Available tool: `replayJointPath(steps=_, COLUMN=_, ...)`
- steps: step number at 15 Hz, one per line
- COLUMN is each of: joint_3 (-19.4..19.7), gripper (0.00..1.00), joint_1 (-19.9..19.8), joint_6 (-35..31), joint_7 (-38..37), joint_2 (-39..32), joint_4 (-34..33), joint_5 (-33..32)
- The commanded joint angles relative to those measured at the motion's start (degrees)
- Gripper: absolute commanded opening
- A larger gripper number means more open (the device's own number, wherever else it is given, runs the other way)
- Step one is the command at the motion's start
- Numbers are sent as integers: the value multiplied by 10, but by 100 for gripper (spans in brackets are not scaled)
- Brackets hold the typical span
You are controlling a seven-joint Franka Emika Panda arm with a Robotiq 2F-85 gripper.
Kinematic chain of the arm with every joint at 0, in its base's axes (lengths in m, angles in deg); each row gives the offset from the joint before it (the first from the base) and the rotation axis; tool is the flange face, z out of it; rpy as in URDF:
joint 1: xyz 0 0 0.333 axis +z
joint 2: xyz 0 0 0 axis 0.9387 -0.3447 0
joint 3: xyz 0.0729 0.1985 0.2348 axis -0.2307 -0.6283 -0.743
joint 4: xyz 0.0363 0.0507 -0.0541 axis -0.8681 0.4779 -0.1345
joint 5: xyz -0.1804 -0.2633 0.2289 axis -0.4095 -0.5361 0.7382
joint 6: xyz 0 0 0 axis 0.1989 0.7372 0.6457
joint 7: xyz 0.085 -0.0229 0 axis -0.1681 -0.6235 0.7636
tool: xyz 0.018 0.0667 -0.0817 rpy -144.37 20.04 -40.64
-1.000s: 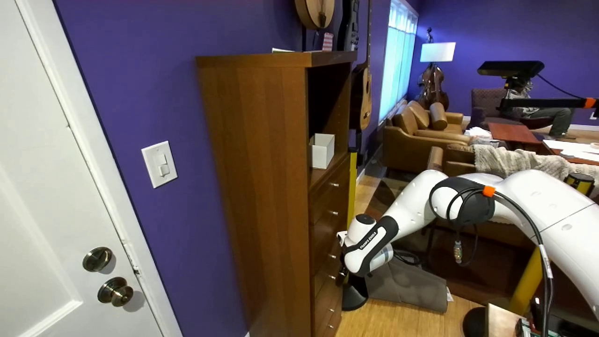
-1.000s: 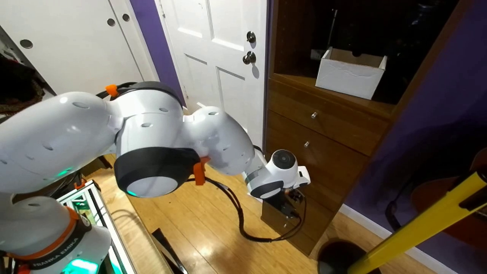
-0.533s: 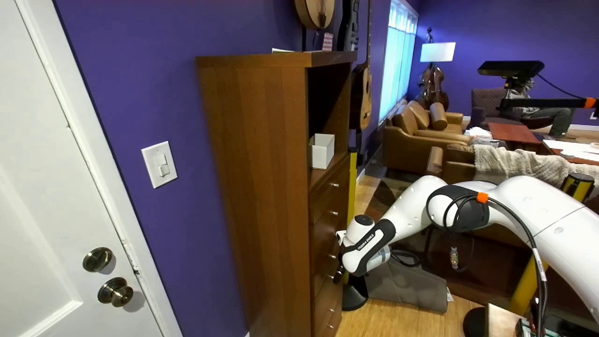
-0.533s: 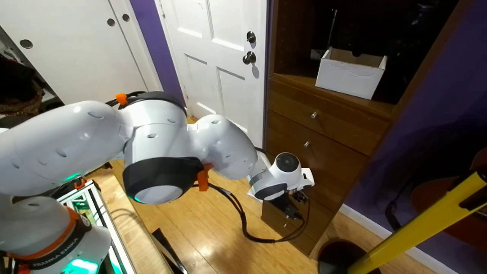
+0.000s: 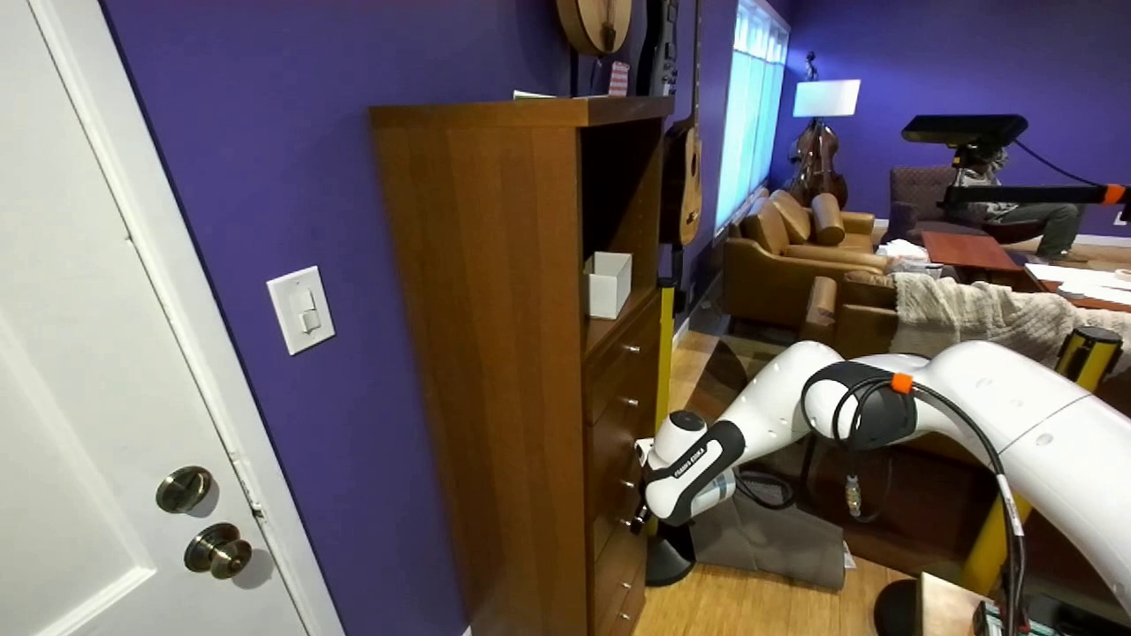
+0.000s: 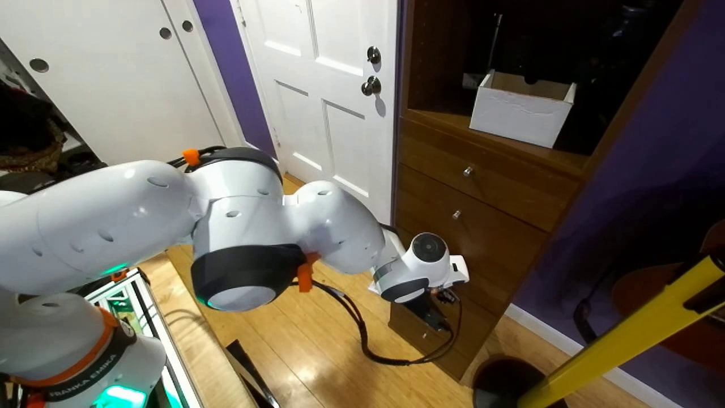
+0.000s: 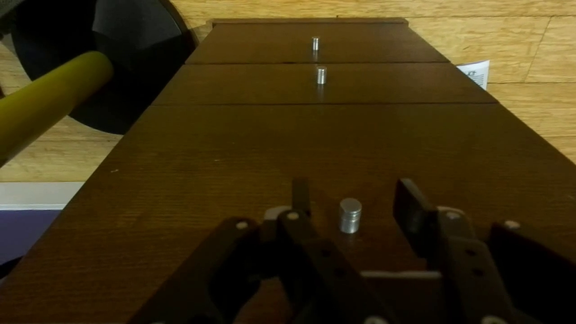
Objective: Open the third to bottom drawer of the cabinet
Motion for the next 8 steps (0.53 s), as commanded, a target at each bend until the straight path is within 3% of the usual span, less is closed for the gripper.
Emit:
replayJointPath(steps=1, joint_3=-6, gripper=46, joint_1=-1, joint_6=3, joint_7=5, joint_2=-25, joint_4=-32, joint_5=4)
replayJointPath(steps=3, joint_3=-10, gripper=38, joint_1=-4, joint_6=3, joint_7=9, joint_2=-29, joint_4=-35, joint_5=4)
replayJointPath(steps=6, joint_3=-25, gripper=4, joint_1=-14, joint_6=-2, joint_7=21, joint_2=-32, joint_4=-33, joint_5=1)
replayJointPath(steps=8, joint_3=-32, gripper=0, joint_1=-19, joint_6=-5, joint_7=25, joint_2=-34, joint_4=-34, joint_5=0)
